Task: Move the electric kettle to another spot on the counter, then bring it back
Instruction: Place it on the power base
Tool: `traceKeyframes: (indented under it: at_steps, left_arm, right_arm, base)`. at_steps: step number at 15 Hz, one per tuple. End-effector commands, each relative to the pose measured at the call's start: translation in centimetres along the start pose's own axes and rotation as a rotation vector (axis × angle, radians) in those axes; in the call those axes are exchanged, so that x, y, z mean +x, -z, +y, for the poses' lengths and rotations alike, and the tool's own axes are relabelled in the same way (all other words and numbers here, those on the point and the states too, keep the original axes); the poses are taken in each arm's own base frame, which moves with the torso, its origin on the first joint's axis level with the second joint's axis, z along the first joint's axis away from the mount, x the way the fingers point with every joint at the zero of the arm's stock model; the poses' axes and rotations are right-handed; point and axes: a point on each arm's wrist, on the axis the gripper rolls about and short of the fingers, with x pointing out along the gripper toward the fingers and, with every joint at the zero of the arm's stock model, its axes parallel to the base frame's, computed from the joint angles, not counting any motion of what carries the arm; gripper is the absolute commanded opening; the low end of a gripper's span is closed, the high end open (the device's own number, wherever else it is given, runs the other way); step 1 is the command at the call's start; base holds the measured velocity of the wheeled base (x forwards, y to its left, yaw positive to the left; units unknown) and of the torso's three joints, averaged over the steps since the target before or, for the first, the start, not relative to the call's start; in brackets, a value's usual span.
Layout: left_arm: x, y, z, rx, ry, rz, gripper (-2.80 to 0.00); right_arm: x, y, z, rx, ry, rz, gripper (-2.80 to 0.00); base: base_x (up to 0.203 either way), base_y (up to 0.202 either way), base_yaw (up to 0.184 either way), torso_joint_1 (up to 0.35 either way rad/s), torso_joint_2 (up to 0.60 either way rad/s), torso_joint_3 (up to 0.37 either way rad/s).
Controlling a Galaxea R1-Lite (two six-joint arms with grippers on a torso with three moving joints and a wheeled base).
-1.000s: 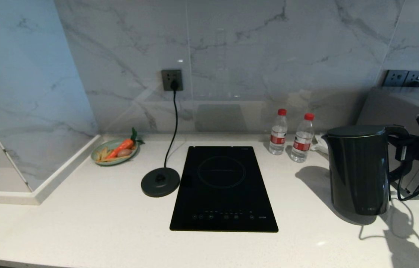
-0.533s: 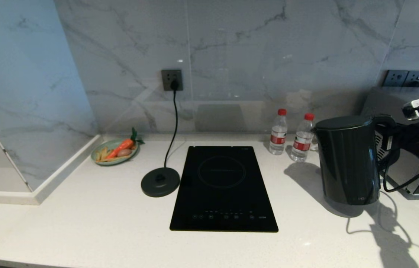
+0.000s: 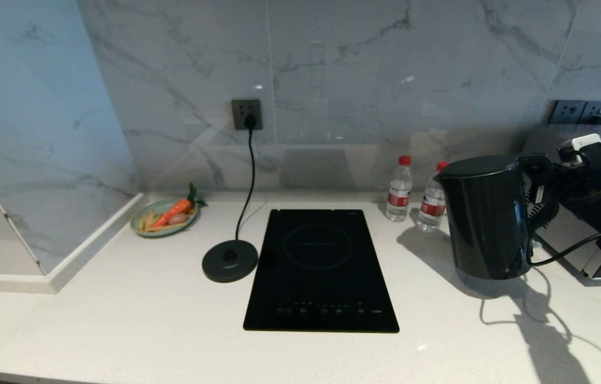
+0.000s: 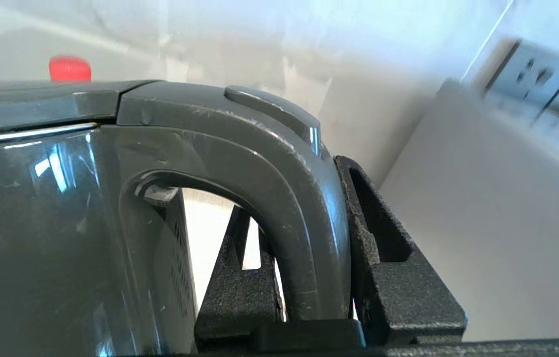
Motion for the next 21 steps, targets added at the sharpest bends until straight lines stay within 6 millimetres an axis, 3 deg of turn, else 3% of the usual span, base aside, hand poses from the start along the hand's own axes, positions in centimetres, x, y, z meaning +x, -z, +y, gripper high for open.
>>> traceKeyframes:
  at_steps: [1,12,21]
  left_arm:
    - [0.0,0.1,0.0,0.0,0.0,0.003,-2.8]
    - [0.0,0.1,0.0,0.001,-0.002,0.001,-2.8]
    - [0.0,0.1,0.0,0.003,-0.003,0.001,-2.8]
  right_arm:
    - [0.5,0.6,0.9,0.001,-0.009,-0.007,-2.8]
    - [1.5,-0.9,2.4,0.03,-0.006,-0.043,-2.8]
    - [2.5,-2.1,5.0,0.051,-0.043,-0.08,-2.8]
  base:
    - [0.0,0.0,0.0,0.0,0.0,0.0]
    - [0.0,0.0,0.0,0.0,0.0,0.0]
    - [0.0,0.0,0.0,0.0,0.0,0.0]
